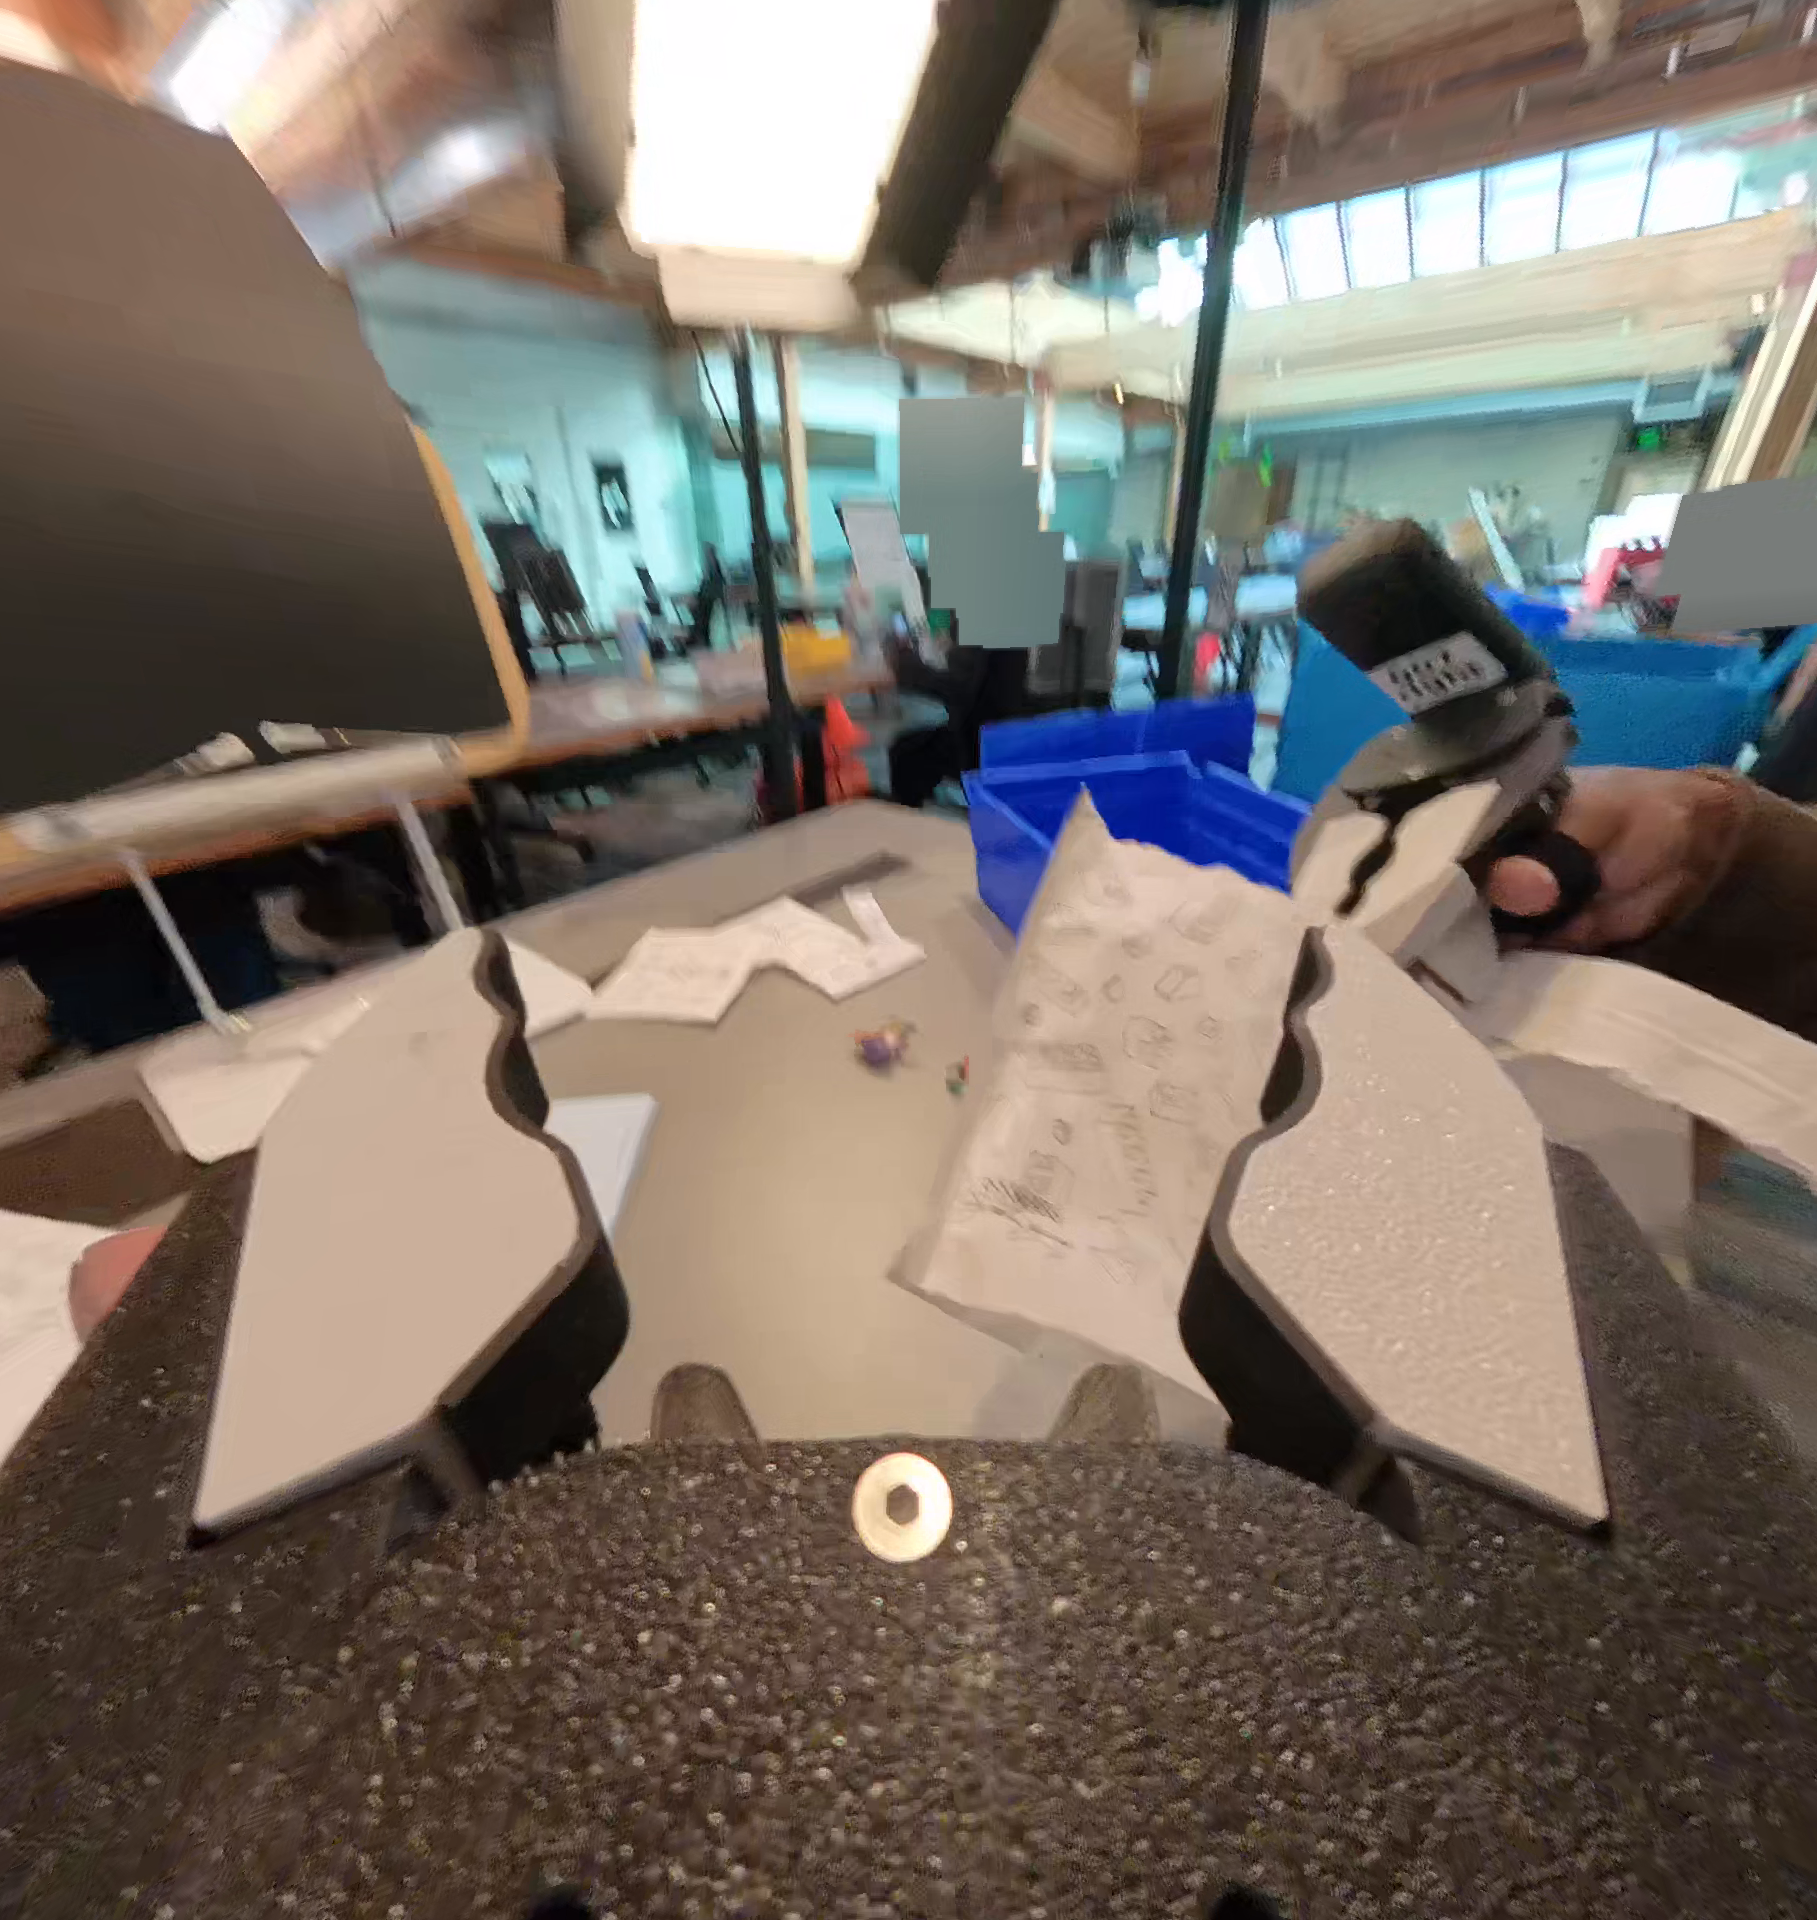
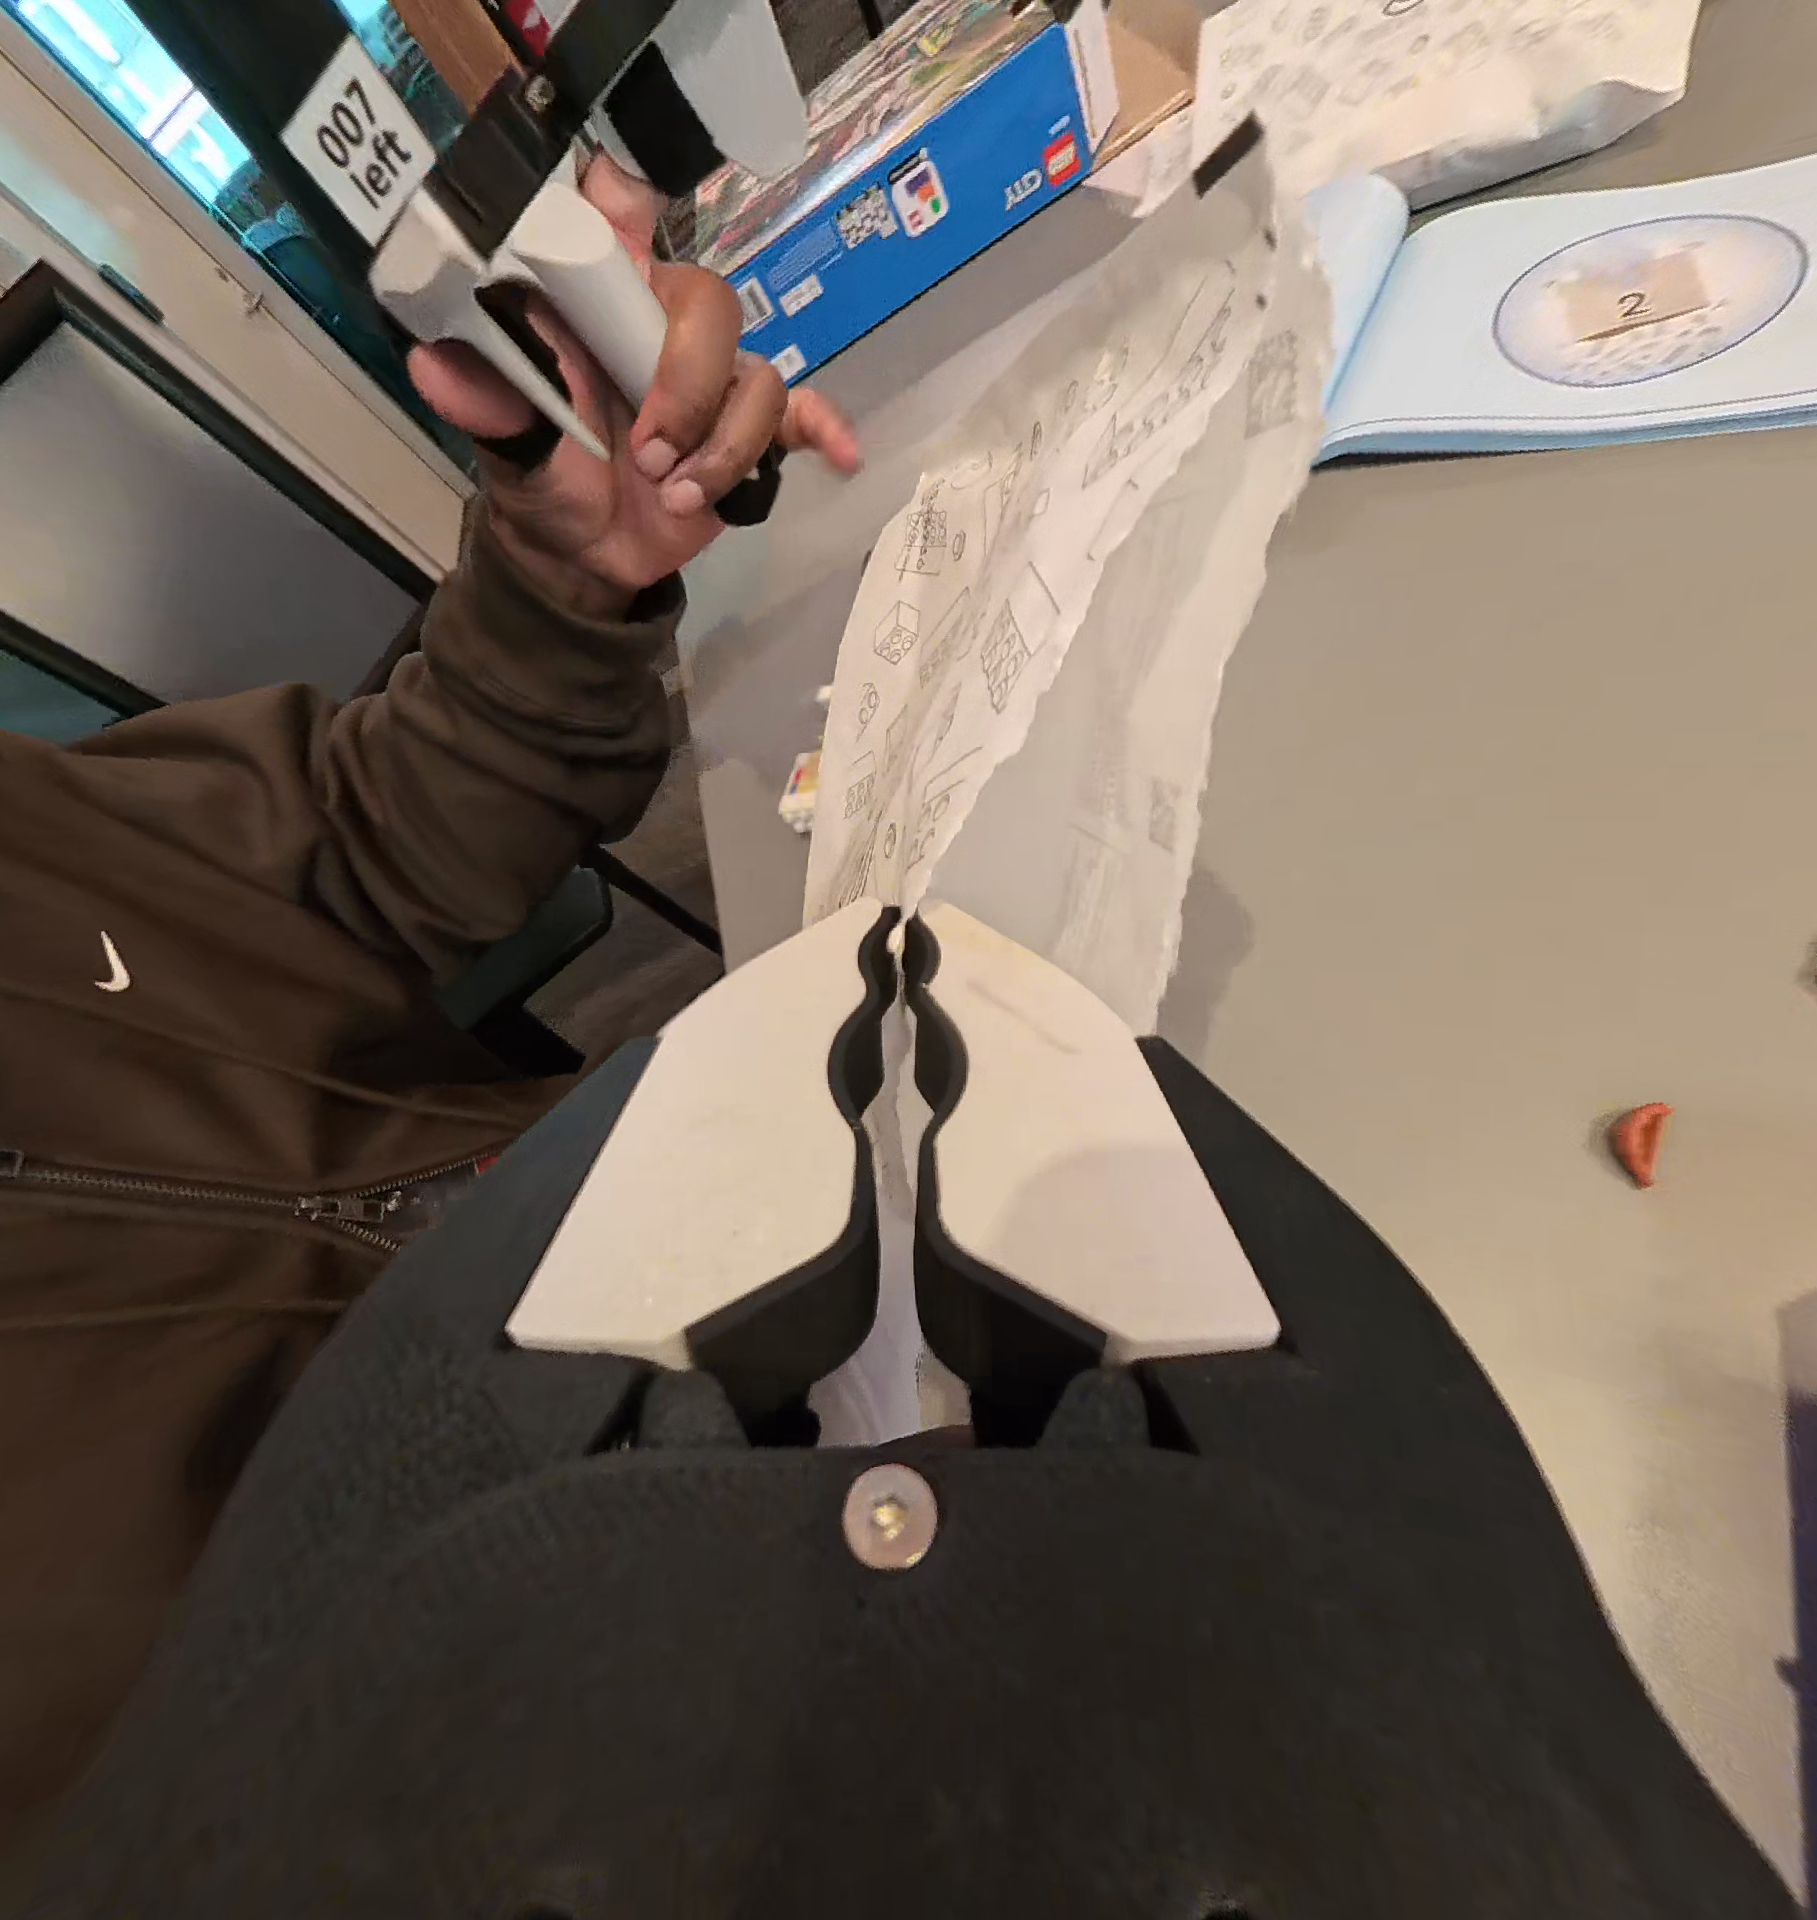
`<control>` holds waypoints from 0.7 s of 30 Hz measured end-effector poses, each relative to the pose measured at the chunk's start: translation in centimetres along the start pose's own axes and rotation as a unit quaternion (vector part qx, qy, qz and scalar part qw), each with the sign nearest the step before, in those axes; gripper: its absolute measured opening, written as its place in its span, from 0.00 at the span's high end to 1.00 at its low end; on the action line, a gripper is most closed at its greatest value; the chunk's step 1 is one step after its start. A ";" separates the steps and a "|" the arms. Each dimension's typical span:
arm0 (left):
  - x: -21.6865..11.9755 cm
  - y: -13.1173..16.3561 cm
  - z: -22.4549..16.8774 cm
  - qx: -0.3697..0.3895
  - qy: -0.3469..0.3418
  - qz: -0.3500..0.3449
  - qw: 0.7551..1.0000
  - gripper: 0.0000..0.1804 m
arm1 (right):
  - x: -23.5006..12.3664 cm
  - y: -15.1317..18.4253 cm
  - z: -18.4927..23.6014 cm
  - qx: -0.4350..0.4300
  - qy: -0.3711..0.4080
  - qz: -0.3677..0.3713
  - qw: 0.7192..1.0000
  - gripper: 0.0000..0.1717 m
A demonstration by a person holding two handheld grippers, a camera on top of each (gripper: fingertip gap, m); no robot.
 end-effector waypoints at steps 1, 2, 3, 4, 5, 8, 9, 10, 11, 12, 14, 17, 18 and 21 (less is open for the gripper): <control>0.6 0.6 0.0 -0.005 0.022 0.033 0.999 0.25 | 0.2 -0.4 -0.8 0.004 -0.001 -0.001 1.000 1.00; 1.1 1.4 -0.4 0.000 0.051 0.070 0.996 0.27 | 0.3 -0.7 -1.5 0.008 -0.001 -0.001 1.000 1.00; 1.3 2.4 -1.0 0.014 0.074 0.115 0.991 0.28 | 0.5 -1.0 -2.2 0.013 -0.001 0.001 1.000 1.00; 1.3 3.6 -1.6 0.034 0.088 0.167 0.982 0.28 | 0.7 -1.2 -2.9 0.015 0.002 0.003 1.000 1.00; 1.0 4.8 -2.4 0.054 0.108 0.218 0.968 0.29 | 1.0 -1.4 -3.6 0.017 0.004 0.006 1.000 1.00; -0.8 8.0 -5.2 0.087 0.196 0.334 0.918 0.32 | 1.8 -1.6 -5.0 0.016 -0.003 0.014 1.000 1.00; -1.5 8.8 -5.9 0.098 0.223 0.360 0.901 0.33 | 2.1 -1.7 -5.3 0.015 -0.006 0.017 1.000 1.00; -2.1 9.5 -6.5 0.108 0.249 0.384 0.882 0.33 | 2.4 -1.7 -5.7 0.014 -0.011 0.020 1.000 1.00; -2.6 10.2 -6.9 0.118 0.274 0.407 0.864 0.33 | 2.8 -1.8 -6.0 0.014 -0.017 0.024 0.999 1.00; -3.1 10.7 -7.2 0.126 0.297 0.425 0.846 0.33 | 3.2 -1.8 -6.3 0.013 -0.023 0.027 0.999 1.00; -3.5 11.7 -7.1 0.131 0.320 0.452 0.822 0.34 | 4.0 -1.9 -6.9 0.011 -0.036 0.033 0.999 1.00; -3.7 13.0 -6.4 0.108 0.325 0.491 0.801 0.43 | 5.0 -1.5 -7.6 0.004 -0.032 0.052 0.998 1.00; -3.9 13.2 -6.3 0.093 0.330 0.497 0.797 0.49 | 5.1 -1.3 -7.6 0.000 -0.031 0.057 0.998 1.00; -4.7 13.4 -5.4 0.080 0.303 0.512 0.800 0.50 | 5.1 -0.9 -7.7 0.001 -0.036 0.050 0.998 1.00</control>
Point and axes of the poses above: each gripper's, where its closed fingertips meet, x out along the fingers, y out of its underside, z = x × y across the jaws, the point moved 8 cm from there along -x, back along the fingers, and after that the axes turned 13 degrees about x, right-handed, at the moved point
